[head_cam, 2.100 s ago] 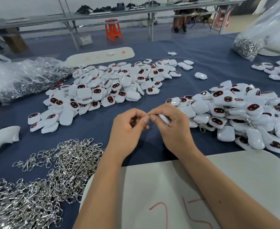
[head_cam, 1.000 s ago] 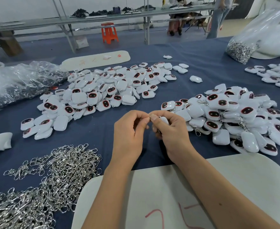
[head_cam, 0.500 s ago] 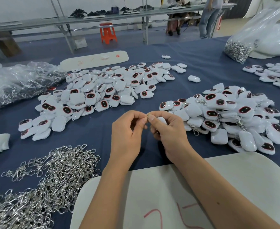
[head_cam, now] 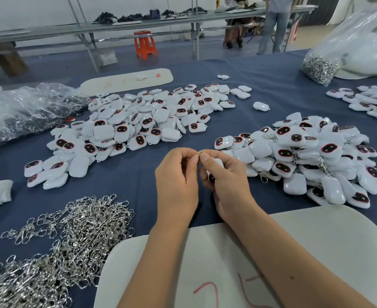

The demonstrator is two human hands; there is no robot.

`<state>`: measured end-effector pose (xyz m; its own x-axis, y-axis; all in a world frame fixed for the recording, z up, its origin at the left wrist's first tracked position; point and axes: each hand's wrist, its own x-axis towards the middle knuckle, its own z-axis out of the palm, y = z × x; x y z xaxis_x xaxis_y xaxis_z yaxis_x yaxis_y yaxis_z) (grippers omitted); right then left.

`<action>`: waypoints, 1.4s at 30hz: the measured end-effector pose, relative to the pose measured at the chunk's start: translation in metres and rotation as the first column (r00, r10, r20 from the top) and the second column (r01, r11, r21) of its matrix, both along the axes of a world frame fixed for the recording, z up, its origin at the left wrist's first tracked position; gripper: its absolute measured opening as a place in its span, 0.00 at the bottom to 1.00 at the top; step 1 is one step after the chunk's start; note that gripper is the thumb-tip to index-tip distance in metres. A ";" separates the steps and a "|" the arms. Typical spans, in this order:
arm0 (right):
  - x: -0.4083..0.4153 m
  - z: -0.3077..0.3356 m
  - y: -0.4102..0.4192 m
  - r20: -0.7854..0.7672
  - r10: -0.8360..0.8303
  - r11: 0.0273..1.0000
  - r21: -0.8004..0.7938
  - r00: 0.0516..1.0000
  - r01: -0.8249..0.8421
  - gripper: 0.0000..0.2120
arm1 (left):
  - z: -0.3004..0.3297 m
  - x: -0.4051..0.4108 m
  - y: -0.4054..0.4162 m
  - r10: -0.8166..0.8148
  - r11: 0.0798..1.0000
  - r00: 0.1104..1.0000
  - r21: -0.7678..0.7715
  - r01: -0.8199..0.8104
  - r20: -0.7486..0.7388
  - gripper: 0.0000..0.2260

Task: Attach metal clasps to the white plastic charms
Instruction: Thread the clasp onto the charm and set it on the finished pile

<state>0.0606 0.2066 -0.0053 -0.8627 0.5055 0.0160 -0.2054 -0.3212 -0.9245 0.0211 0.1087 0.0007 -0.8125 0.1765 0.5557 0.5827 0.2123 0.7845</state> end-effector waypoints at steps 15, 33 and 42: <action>-0.005 -0.007 0.012 0.142 -0.187 0.942 0.307 0.972 0.137 0.16 | 0.001 -0.011 -0.021 -0.033 0.983 0.999 -0.179 0.026 -0.033 0.08; -0.004 -0.005 0.023 0.089 -0.181 0.885 0.450 0.979 0.122 0.07 | -0.001 -0.012 -0.023 -0.142 0.894 0.985 -0.416 0.169 0.095 0.09; -0.001 -0.001 0.021 0.047 -0.253 0.746 0.646 0.966 0.164 0.07 | -0.006 -0.011 -0.019 -0.097 0.868 0.988 -0.475 0.144 0.121 0.08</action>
